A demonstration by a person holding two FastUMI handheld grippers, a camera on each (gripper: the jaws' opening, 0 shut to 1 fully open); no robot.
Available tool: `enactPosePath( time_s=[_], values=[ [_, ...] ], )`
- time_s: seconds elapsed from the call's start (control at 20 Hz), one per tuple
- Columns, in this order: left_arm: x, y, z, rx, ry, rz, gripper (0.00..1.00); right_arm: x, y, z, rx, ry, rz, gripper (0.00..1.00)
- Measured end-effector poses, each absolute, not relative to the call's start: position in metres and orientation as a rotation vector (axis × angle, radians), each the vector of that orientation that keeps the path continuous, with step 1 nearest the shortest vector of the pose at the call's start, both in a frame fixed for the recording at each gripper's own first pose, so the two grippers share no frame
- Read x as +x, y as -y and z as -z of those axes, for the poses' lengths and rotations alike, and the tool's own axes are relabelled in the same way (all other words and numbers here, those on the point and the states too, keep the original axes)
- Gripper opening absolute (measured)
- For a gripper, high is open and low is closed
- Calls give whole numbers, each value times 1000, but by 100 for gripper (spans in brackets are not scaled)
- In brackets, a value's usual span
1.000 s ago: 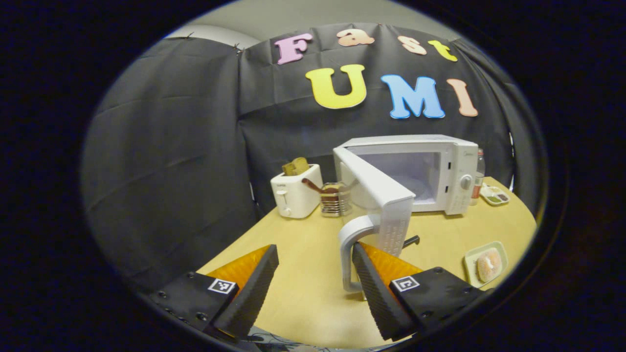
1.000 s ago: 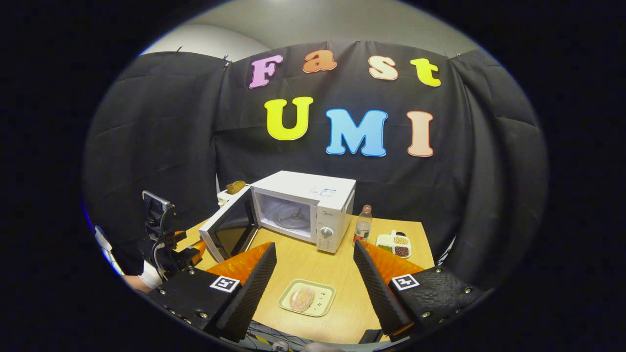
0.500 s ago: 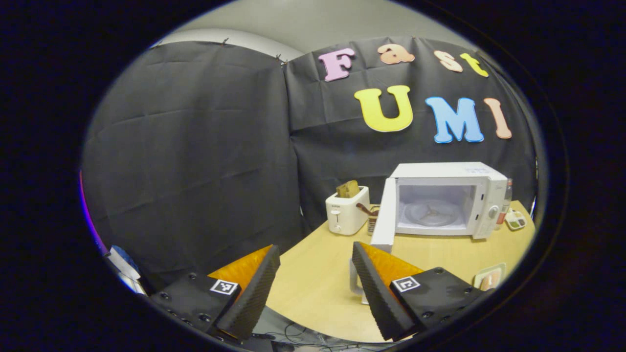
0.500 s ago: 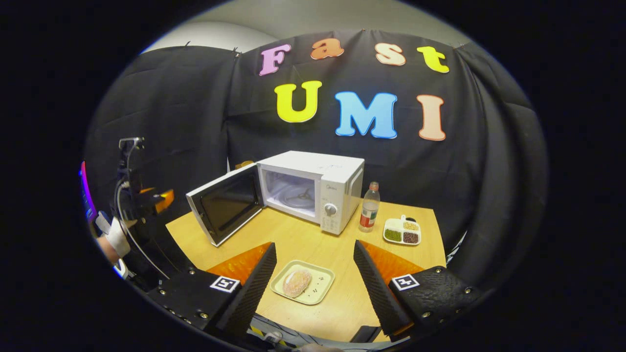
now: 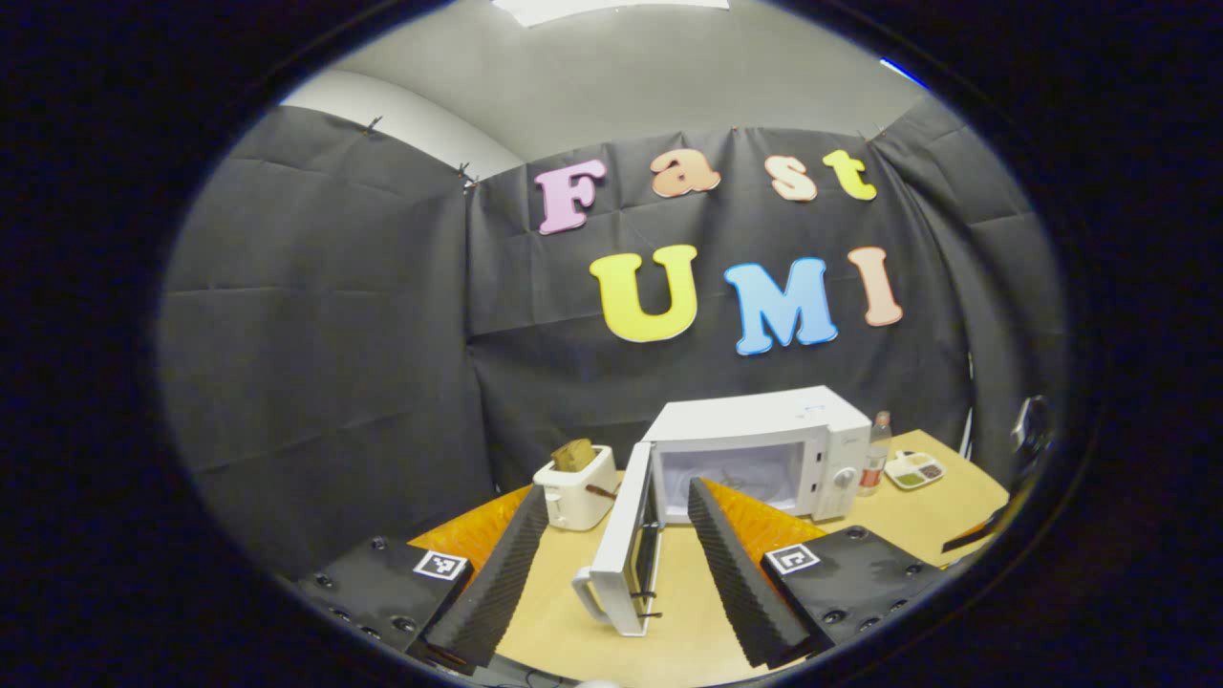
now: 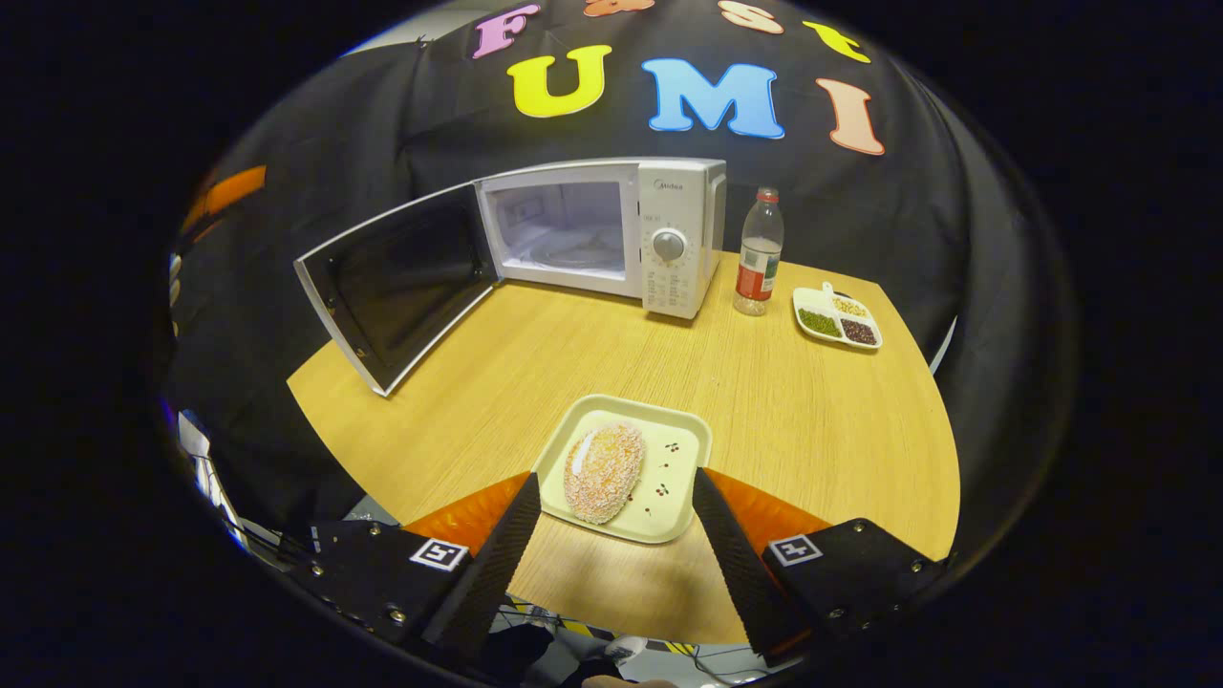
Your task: Open the microwave oven with the left hand, put the food in, and close the microwave oven.
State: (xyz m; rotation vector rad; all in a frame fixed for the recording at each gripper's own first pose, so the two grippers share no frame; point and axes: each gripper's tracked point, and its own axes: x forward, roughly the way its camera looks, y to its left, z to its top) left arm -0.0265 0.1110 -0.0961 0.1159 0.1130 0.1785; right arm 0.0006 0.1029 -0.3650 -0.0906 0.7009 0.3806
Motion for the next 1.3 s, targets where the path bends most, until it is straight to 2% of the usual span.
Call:
enactPosePath(
  time_s=[0.25, 0.3, 0.35, 0.45, 0.6, 0.7, 0.8, 0.85, 0.9, 0.95, 1.0, 1.05, 1.15, 1.2, 1.25, 1.3],
  values=[
    [3, -107, 64, 83, -49, -84, 100, 26, -131, 410, -104, -754, -318, 98],
    [6, -107, 59, 77, -40, -67, 97, 30, -134, 418, -111, -762, -310, 98],
    [8, -107, 56, 61, -35, -49, 100, 34, -137, 423, -124, -764, -304, 98],
    [15, -114, 54, 40, -38, -36, 94, 40, -140, 436, -141, -781, -295, 98],
    [23, -124, 55, 31, -39, -32, 100, 47, -136, 446, -165, -803, -269, 98],
    [27, -127, 59, 34, -45, -21, 100, 47, -140, 451, -159, -822, -285, 98],
    [31, -131, 61, 34, -52, -14, 100, 50, -141, 452, -155, -824, -282, 89],
    [32, -133, 63, 36, -52, -15, 100, 48, -142, 450, -155, -831, -280, 82],
    [33, -133, 63, 36, -51, -9, 100, 49, -141, 451, -159, -845, -274, 80],
    [36, -134, 64, 35, -54, -6, 100, 48, -140, 453, -159, -861, -268, 70],
    [37, -133, 66, 34, -56, 2, 100, 46, -140, 449, -152, -869, -261, 73],
    [39, -133, 66, 33, -55, 4, 100, 44, -145, 445, -129, -878, -294, 64],
    [42, -135, 69, 35, -55, 9, 100, 45, -154, 430, -96, -870, -318, 64],
    [43, -136, 70, 36, -57, 12, 94, 48, -160, 419, -73, -857, -329, 64],
    [43, -139, 74, 35, -62, 13, 100, 53, -166, 409, -59, -839, -331, 64],
    [45, -140, 77, 33, -67, 13, 100, 60, -174, 398, -33, -827, -341, 64]
  ],
)
